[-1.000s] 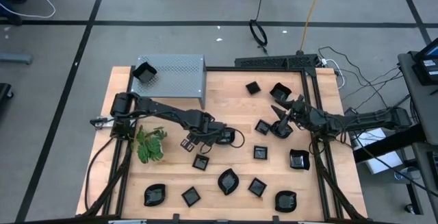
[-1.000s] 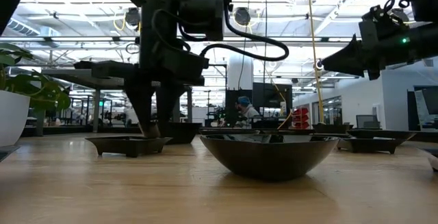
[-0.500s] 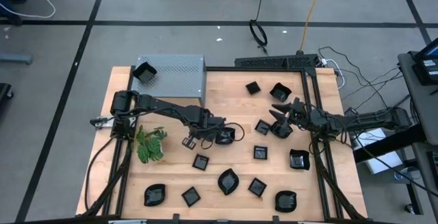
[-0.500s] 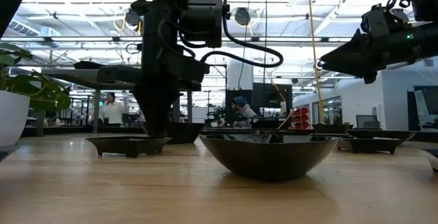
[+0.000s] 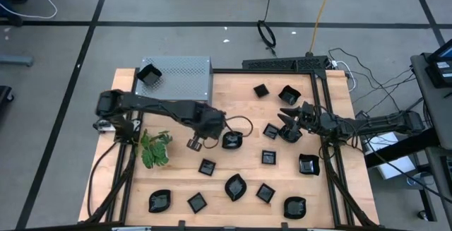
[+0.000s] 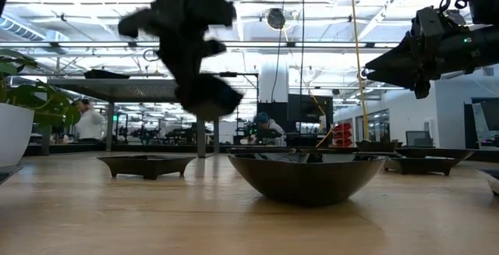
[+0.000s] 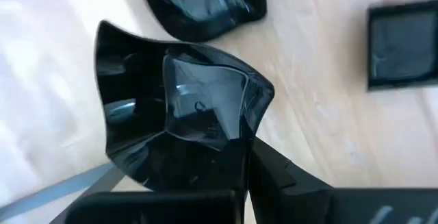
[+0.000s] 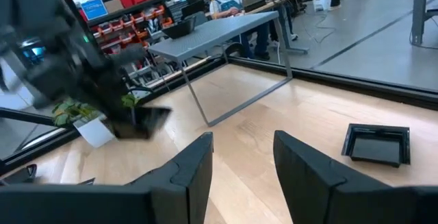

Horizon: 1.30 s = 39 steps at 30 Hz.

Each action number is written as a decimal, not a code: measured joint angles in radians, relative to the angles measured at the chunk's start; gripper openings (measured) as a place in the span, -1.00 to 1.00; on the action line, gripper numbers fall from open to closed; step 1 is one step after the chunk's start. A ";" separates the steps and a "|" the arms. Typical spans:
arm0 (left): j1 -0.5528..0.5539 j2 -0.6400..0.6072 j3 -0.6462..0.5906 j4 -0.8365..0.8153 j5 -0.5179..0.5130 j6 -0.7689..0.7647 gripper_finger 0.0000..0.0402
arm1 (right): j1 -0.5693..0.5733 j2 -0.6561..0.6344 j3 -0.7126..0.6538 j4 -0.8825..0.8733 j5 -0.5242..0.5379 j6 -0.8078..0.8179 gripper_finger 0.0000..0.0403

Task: Pick & Place Mini shaped plates
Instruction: Stack the distorted square plate on top of the distorted square plate on the shelf

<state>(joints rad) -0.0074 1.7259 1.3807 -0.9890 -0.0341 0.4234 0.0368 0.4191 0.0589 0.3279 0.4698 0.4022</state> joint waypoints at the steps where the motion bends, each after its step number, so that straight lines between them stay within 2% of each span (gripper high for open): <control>1: 0.001 -0.026 0.000 0.004 -0.001 -0.013 -0.96 | 0.000 0.000 0.000 -0.002 0.000 -0.001 -0.30; 4: 0.001 -0.112 0.000 0.022 -0.044 -0.069 -0.98 | 0.000 0.001 0.000 -0.003 0.000 -0.002 -0.30; 9: 0.018 -0.242 0.001 0.080 -0.185 -0.210 -0.93 | 0.000 0.001 0.000 -0.003 0.000 -0.002 -0.30; 16: 0.074 -0.368 0.001 0.085 -0.511 -0.395 -0.96 | 0.000 0.001 0.000 -0.004 -0.001 -0.002 -0.30; 20: 0.136 -0.418 0.001 0.081 -0.643 -0.486 -0.93 | 0.000 0.001 0.000 -0.004 -0.002 -0.002 -0.30; 24: 0.212 -0.453 0.001 0.072 -0.664 -0.611 -0.98 | 0.000 0.001 -0.001 -0.004 -0.001 -0.002 -0.30; 28: 0.281 -0.468 0.002 0.033 -0.666 -0.692 -0.94 | 0.000 0.001 -0.001 -0.004 -0.001 -0.002 -0.30; 35: 0.388 -0.468 0.002 -0.121 -0.661 -0.647 -0.97 | 0.000 0.001 -0.001 -0.004 -0.001 -0.002 -0.30; 39: 0.448 -0.468 0.002 -0.244 -0.614 -0.608 -0.94 | 0.000 0.001 -0.001 -0.004 -0.001 -0.002 -0.30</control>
<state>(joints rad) 0.4408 1.2579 1.3823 -1.2334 -0.6484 -0.1842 0.0368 0.4201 0.0578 0.3241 0.4690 0.4000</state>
